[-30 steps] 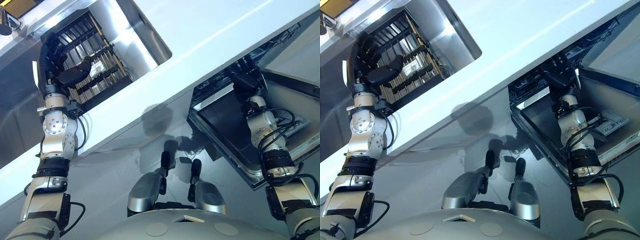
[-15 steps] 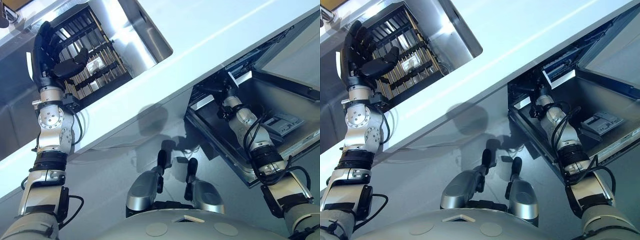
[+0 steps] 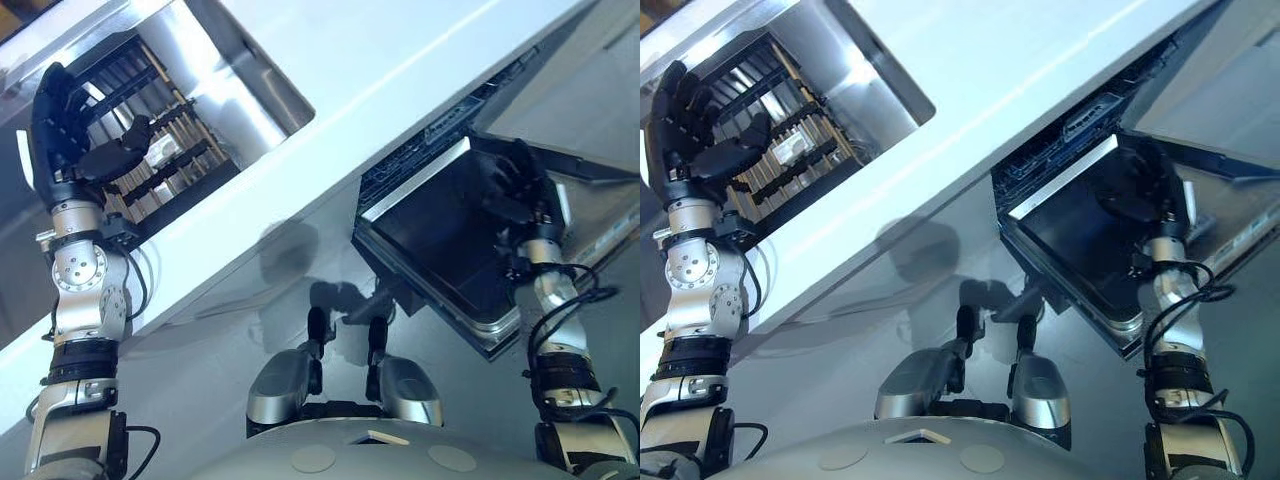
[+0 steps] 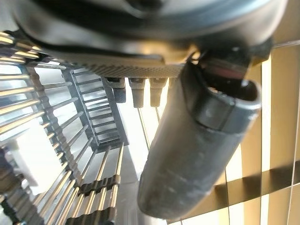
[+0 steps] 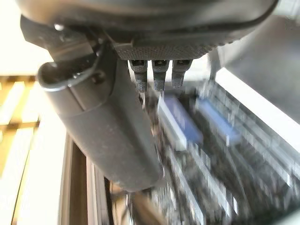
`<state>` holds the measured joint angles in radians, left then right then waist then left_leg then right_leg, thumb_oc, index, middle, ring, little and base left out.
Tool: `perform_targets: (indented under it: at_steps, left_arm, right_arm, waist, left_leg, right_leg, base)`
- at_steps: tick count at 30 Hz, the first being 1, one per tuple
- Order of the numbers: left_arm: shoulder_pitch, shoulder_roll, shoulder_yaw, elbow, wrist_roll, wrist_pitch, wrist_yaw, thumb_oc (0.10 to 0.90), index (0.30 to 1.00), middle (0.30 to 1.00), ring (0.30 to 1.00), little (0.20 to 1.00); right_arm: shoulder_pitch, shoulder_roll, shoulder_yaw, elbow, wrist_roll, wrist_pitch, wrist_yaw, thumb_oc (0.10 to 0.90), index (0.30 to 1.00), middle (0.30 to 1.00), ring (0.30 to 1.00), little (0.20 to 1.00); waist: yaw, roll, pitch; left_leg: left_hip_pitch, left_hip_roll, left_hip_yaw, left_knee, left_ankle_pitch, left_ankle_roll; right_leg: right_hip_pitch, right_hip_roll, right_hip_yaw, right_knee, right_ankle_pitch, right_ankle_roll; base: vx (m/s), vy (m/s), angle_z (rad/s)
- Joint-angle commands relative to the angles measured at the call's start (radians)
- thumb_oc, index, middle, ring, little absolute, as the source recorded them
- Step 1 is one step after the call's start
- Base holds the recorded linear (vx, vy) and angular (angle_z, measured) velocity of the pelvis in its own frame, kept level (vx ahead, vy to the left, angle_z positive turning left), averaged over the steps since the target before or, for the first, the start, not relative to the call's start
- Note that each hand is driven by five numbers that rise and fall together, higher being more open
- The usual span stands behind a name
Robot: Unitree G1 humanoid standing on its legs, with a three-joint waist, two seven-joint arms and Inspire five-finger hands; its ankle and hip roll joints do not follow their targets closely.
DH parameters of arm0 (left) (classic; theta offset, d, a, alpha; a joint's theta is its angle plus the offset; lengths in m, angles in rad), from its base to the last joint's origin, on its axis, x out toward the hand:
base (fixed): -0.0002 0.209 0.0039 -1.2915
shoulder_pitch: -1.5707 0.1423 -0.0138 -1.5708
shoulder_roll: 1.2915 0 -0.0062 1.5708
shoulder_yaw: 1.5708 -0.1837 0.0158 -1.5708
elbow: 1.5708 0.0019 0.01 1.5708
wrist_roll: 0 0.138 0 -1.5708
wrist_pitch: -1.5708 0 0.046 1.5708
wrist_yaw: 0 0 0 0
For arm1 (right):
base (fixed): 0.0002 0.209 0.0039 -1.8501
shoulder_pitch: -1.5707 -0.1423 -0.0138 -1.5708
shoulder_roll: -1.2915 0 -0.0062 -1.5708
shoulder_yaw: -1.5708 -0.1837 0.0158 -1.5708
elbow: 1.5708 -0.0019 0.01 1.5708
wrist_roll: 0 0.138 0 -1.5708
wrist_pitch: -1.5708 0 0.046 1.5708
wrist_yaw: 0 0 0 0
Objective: Pick up plates and place into dishwasher.
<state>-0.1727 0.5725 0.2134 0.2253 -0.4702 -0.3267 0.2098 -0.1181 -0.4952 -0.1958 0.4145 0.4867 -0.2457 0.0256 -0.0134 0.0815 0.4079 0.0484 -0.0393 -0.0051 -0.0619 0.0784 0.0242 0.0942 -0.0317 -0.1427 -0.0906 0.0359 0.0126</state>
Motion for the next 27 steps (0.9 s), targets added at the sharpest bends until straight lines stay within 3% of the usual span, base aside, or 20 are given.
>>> perform_targets:
  at_steps: [1,8,14,19,20,24,27]
  left_arm:
    - [0.047,-0.015,-0.003,0.042,0.015,-0.116,0.009,0.800,0.900,0.900,0.900,0.900]
    - [0.017,0.005,-0.021,0.073,0.001,-0.120,0.002,0.800,0.900,0.900,0.900,0.900]
    - [-0.015,0.029,-0.042,0.091,-0.025,-0.109,0.004,0.800,0.900,0.900,0.900,0.900]
    - [-0.050,0.028,-0.077,0.099,-0.047,-0.111,0.025,0.800,0.900,0.900,0.900,0.900]
    - [-0.061,0.031,-0.084,0.097,-0.059,-0.109,0.029,0.800,0.900,0.900,0.900,0.900]
    - [-0.078,0.040,-0.092,0.098,-0.084,-0.109,0.027,0.800,0.900,0.900,0.900,0.900]
    - [-0.088,0.046,-0.092,0.102,-0.097,-0.109,0.023,0.800,0.900,0.900,0.900,0.900]
  right_arm:
    - [-0.002,-0.070,-0.042,-0.001,0.003,-0.113,-0.017,0.800,0.900,0.900,0.900,0.900]
    - [0.022,-0.105,-0.083,0.130,0.011,-0.091,-0.083,0.800,0.900,0.900,0.900,0.900]
    - [0.022,-0.125,-0.115,0.245,0.040,-0.100,-0.286,0.800,0.900,0.900,0.900,0.900]
    - [-0.019,-0.150,-0.146,0.300,0.083,-0.142,-0.433,0.800,0.900,0.900,0.900,0.900]
    - [-0.035,-0.156,-0.147,0.314,0.076,-0.161,-0.473,0.800,0.900,0.900,0.900,0.900]
    - [-0.056,-0.160,-0.153,0.347,0.096,-0.170,-0.512,0.800,0.900,0.900,0.900,0.900]
    - [-0.060,-0.156,-0.158,0.381,0.134,-0.156,-0.484,0.800,0.900,0.900,0.900,0.900]
  waist:
    - [-0.009,-0.030,-0.116]
    - [-0.033,-0.025,-0.125]
    - [-0.044,-0.010,-0.113]
    - [-0.054,0.043,-0.077]
    - [-0.055,0.064,-0.063]
    - [-0.057,0.100,-0.036]
    - [-0.058,0.116,-0.023]
  left_leg:
    - [-0.037,-0.062,0.022,0.102,-0.159,0.031]
    - [-0.023,-0.049,0.038,0.100,-0.164,0.019]
    - [-0.030,-0.039,0.042,0.128,-0.172,0.006]
    - [-0.062,-0.038,0.041,0.166,-0.171,-0.013]
    - [-0.077,-0.038,0.039,0.178,-0.168,-0.018]
    - [-0.114,-0.035,0.036,0.202,-0.160,-0.028]
    - [-0.136,-0.034,0.035,0.215,-0.156,-0.032]
  right_leg:
    - [-0.139,0.013,0.010,0.213,-0.134,0.038]
    - [-0.131,0.020,0.014,0.228,-0.155,0.035]
    - [-0.133,0.021,0.011,0.261,-0.180,0.023]
    - [-0.157,0.013,0.011,0.305,-0.210,0.002]
    - [-0.172,0.010,0.011,0.325,-0.220,-0.007]
    - [-0.209,0.004,0.008,0.378,-0.243,-0.024]
    - [-0.232,0.001,0.004,0.406,-0.257,-0.034]
  base:
    - [-0.05,-0.058,-0.06]
    - [-0.05,-0.088,-0.11]
    - [-0.04,-0.102,-0.04]
    - [-0.06,-0.021,-0.02]
    - [-0.07,0.003,-0.05]
    - [-0.07,-0.001,-0.07]
    - [-0.05,-0.008,-0.02]
